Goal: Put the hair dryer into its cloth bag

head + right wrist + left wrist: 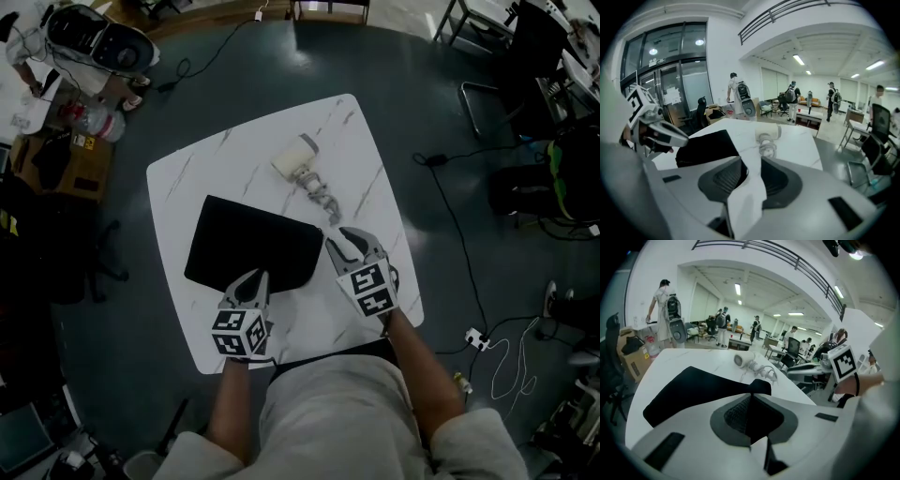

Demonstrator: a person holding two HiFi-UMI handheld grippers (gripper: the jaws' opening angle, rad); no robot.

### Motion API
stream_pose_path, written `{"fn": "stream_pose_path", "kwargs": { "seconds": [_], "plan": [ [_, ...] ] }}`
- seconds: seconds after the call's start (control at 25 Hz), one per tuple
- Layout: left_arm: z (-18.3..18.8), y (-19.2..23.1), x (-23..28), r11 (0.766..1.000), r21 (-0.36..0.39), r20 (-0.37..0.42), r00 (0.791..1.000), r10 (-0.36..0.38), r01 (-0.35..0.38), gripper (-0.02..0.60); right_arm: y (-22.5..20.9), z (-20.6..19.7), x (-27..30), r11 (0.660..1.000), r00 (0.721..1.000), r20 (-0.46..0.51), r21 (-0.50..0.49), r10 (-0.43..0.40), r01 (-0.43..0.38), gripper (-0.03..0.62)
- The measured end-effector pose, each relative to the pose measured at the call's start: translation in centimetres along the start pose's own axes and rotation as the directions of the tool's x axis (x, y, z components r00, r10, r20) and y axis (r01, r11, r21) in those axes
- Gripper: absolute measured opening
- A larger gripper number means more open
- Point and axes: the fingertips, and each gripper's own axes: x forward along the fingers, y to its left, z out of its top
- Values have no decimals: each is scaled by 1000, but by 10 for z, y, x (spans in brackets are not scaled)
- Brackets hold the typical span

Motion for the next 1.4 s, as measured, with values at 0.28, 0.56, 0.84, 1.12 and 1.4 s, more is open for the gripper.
{"fn": "stream_pose_path", "kwargs": {
  "seconds": [0.28, 0.56, 0.84, 1.12, 1.4],
  "plan": [
    [7, 0, 4, 999, -40, 11, 1000, 19, -18, 20, -49, 32, 63, 996, 992, -116, -83, -39, 29, 210],
    [11, 2, 11, 996, -78, 20, 999, 37, -35, 20, -57, 31, 104, 997, 975, -223, -73, -6, -11, 244],
    [5, 3, 12, 994, -99, 9, 999, 39, -38, 20, -53, 22, 137, 995, 941, -338, -84, 16, -47, 252],
    [-1, 10, 10, 991, -125, 9, 999, 48, -46, 20, -47, 10, 167, 996, 892, -450, -54, 45, -77, 296],
    [-7, 16, 7, 989, -140, 12, 999, 48, -46, 20, -44, -4, 177, 993, 859, -507, -48, 70, -109, 305]
  ]
}}
